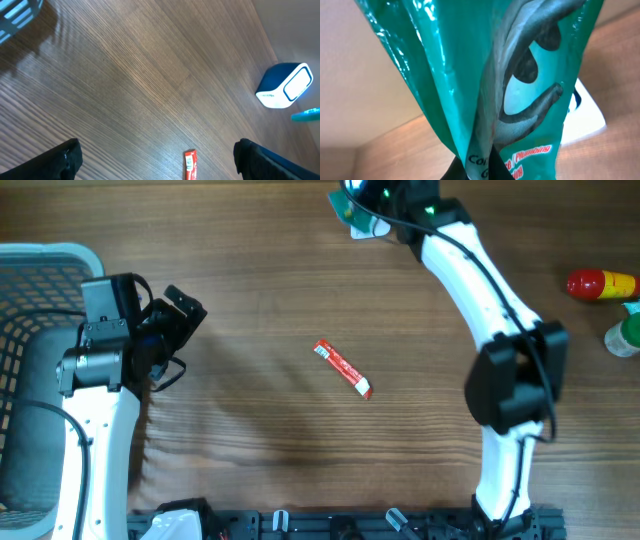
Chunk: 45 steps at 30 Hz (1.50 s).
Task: Scan the item barcode
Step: 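Carry the gloves pack to the right edge and release it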
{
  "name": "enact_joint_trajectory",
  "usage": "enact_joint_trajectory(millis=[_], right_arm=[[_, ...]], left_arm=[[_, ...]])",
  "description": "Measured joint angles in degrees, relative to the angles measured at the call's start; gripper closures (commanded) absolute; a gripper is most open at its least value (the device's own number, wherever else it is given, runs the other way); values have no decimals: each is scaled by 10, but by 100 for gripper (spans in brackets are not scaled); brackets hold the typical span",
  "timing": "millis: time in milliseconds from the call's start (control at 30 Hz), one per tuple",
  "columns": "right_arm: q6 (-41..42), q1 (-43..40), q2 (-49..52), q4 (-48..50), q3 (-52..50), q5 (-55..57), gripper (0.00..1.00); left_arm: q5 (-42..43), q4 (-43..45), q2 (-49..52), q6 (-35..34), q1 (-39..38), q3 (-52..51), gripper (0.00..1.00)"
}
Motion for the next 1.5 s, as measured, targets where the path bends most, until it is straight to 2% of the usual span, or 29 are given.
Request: enact_joint_trajectory(millis=[100,267,367,467,500,600,733,867,1000,1033,1067,1100,1133,1333,1500], right_arm=[[-3,-1,76,18,78,15,95],[-7,-4,145,17,88,40,95],[-21,-9,143,-78,124,50,95],[-37,-23,115,-229,144,53,96],[-41,-35,96,-294,145,55,95],[-70,-86,61,-382,151,57,96],[-122,-197,46,-365,120,77,95],[-160,-315,47,-297,12,81,95],[-185,-393,47,-260,-44,57,95],[-191,-420,47,-261,-48,57,69],[-192,-431,47,-260,-48,57,48],[-194,-443,47,-263,-47,55,18],[-194,-451,47,-269,-47,55,2],[-227,-485,45,-336,2,-16,0],[-278,-419,-54,-400,35,-67,1]], left_arm=[[-5,0,0,0,0,0,0],[-9,0,0,0,0,0,0],[-12,0,0,0,0,0,0],[-16,-1,0,0,0,0,0],[-16,-2,0,0,0,0,0],[-20,-2,0,0,0,0,0],[-20,-2,0,0,0,0,0],[-20,-2,0,0,0,0,0],[-20,-2,0,0,0,0,0],[-20,-2,0,0,0,0,0],[-20,-2,0,0,0,0,0],[-20,-2,0,0,0,0,0],[-19,-2,0,0,0,0,0],[-17,-3,0,0,0,0,0],[-17,-5,0,0,0,0,0]])
